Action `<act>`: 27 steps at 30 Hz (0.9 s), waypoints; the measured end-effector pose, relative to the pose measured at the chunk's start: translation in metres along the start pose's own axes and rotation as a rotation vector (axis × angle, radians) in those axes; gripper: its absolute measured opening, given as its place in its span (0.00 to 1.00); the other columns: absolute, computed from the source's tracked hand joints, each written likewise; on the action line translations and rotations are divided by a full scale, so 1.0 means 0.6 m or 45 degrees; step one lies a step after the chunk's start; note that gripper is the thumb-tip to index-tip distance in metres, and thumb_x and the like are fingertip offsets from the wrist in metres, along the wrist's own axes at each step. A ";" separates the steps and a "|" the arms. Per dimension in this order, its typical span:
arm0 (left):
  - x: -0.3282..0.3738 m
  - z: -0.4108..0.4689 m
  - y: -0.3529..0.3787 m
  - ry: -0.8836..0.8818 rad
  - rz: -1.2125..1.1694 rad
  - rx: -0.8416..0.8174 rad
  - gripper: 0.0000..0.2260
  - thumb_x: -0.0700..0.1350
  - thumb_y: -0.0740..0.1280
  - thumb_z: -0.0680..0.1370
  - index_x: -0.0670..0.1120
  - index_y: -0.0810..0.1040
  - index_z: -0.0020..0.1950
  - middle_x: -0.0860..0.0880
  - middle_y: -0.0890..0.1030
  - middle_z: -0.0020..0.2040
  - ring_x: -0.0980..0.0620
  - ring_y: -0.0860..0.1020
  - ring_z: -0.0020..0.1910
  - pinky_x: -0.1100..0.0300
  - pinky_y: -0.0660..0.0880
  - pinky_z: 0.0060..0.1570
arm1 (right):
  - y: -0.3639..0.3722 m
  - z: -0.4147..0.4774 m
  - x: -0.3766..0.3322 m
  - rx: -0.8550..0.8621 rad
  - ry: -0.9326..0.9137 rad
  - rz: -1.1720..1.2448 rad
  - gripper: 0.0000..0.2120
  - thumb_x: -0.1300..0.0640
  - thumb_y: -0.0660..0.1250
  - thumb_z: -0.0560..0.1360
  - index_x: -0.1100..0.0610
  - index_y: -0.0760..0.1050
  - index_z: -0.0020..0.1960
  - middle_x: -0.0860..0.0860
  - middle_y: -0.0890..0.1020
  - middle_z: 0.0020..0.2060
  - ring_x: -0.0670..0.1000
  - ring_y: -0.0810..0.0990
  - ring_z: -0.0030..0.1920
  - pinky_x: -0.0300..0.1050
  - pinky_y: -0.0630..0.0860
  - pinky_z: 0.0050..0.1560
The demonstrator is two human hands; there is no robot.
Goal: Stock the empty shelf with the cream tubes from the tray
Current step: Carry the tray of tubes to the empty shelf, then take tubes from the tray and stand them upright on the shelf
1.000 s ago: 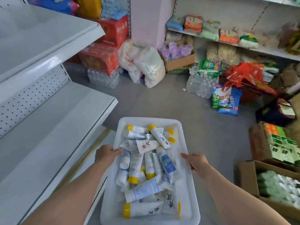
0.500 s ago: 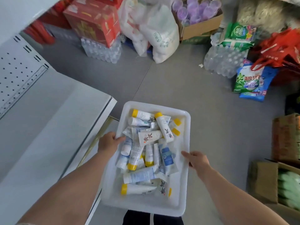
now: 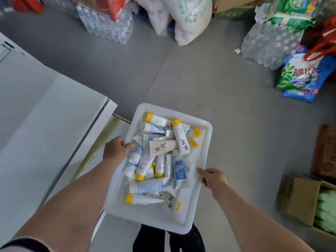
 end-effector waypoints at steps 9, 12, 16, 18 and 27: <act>-0.016 0.031 0.028 -0.031 -0.019 -0.044 0.23 0.54 0.72 0.72 0.45 0.62 0.31 0.49 0.66 0.27 0.46 0.65 0.30 0.55 0.59 0.29 | 0.010 0.031 -0.006 -0.015 0.033 -0.096 0.14 0.51 0.78 0.68 0.57 0.77 0.35 0.54 0.80 0.27 0.50 0.71 0.25 0.40 0.69 0.30; -0.006 0.043 0.023 -0.017 -0.010 -0.053 0.22 0.54 0.72 0.73 0.46 0.62 0.31 0.50 0.65 0.27 0.47 0.63 0.30 0.56 0.58 0.29 | 0.014 0.028 -0.007 -0.028 0.088 -0.097 0.15 0.49 0.79 0.66 0.56 0.76 0.33 0.54 0.81 0.26 0.50 0.70 0.24 0.40 0.68 0.30; 0.006 0.056 0.020 -0.048 -0.013 -0.059 0.21 0.54 0.71 0.74 0.45 0.63 0.32 0.50 0.67 0.28 0.47 0.66 0.31 0.56 0.59 0.30 | 0.024 0.022 -0.006 0.004 0.113 -0.052 0.14 0.50 0.79 0.67 0.57 0.77 0.35 0.54 0.82 0.27 0.52 0.74 0.28 0.42 0.70 0.31; 0.004 0.056 0.021 -0.051 -0.007 -0.053 0.20 0.54 0.70 0.74 0.45 0.64 0.33 0.49 0.68 0.29 0.47 0.67 0.32 0.56 0.59 0.30 | 0.027 0.018 -0.005 0.030 0.116 -0.050 0.14 0.50 0.78 0.68 0.59 0.78 0.37 0.54 0.81 0.27 0.53 0.74 0.28 0.43 0.71 0.32; -0.002 0.017 0.037 -0.106 -0.199 0.101 0.21 0.57 0.69 0.74 0.42 0.76 0.57 0.46 0.79 0.51 0.45 0.77 0.50 0.56 0.70 0.45 | 0.073 -0.058 -0.130 0.378 -0.609 -0.575 0.13 0.53 0.71 0.74 0.54 0.73 0.55 0.48 0.78 0.51 0.51 0.77 0.52 0.45 0.73 0.46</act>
Point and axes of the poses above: each hand's wrist, its own z-axis towards the middle knuckle, its own y-axis out of the palm, x = y × z, the point moved 4 cm from there along z, towards the middle knuckle
